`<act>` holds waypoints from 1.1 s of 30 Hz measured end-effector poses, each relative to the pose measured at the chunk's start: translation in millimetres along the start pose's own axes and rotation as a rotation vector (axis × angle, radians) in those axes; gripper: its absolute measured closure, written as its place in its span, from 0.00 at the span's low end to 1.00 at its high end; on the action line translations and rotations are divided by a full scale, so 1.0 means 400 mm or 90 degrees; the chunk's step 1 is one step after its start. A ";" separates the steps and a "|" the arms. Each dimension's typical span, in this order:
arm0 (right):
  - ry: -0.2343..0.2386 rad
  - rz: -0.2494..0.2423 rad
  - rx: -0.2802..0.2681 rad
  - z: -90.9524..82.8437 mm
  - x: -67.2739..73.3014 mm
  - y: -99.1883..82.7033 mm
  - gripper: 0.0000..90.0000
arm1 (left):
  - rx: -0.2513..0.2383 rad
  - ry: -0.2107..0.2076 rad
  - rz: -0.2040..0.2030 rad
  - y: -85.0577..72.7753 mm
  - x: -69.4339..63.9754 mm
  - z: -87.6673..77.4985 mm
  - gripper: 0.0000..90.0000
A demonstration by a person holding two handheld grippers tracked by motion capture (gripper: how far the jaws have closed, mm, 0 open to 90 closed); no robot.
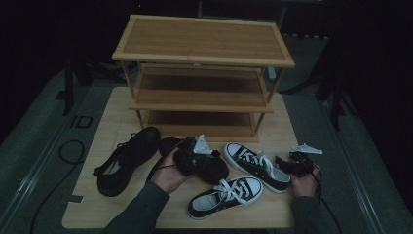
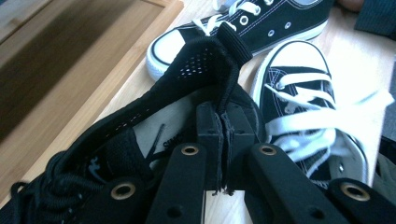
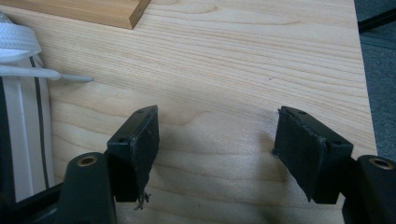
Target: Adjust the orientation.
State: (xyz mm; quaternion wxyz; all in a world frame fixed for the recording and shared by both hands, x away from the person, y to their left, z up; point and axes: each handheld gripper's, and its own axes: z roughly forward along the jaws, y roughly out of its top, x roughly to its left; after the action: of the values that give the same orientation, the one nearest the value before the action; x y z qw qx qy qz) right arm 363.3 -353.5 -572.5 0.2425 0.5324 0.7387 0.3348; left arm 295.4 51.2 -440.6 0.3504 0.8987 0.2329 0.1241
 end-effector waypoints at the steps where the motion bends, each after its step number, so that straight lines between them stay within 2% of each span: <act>1: 0.000 0.000 0.000 0.000 0.000 0.000 0.34 | -0.002 -0.001 -0.001 -0.006 0.002 -0.010 0.98; 6: 0.000 0.000 0.000 0.000 0.000 0.000 0.34 | -0.010 -0.001 -0.016 -0.035 0.008 -0.056 0.97; 15: 0.000 0.000 0.000 0.000 0.000 0.000 0.34 | 0.002 0.013 -0.022 -0.104 0.001 -0.130 0.97; 21: 0.000 0.000 0.000 0.000 0.000 0.000 0.34 | 0.001 0.006 -0.037 -0.157 0.011 -0.172 0.97; 26: 0.000 0.000 0.000 0.000 0.000 0.000 0.34 | -0.002 0.003 -0.050 -0.190 0.018 -0.189 0.97; 29: 0.000 0.000 0.000 0.000 0.000 0.000 0.34 | 0.012 0.006 -0.045 -0.207 0.011 -0.195 0.97; 33: 0.000 0.000 0.000 0.000 0.000 0.000 0.34 | 0.024 0.003 -0.054 -0.241 0.009 -0.207 0.96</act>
State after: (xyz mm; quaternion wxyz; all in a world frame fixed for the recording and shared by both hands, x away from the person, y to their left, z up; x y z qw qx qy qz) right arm 363.3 -353.4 -572.5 0.2426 0.5325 0.7386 0.3348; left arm 234.7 162.9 -446.8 0.3376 0.8942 0.2738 0.1071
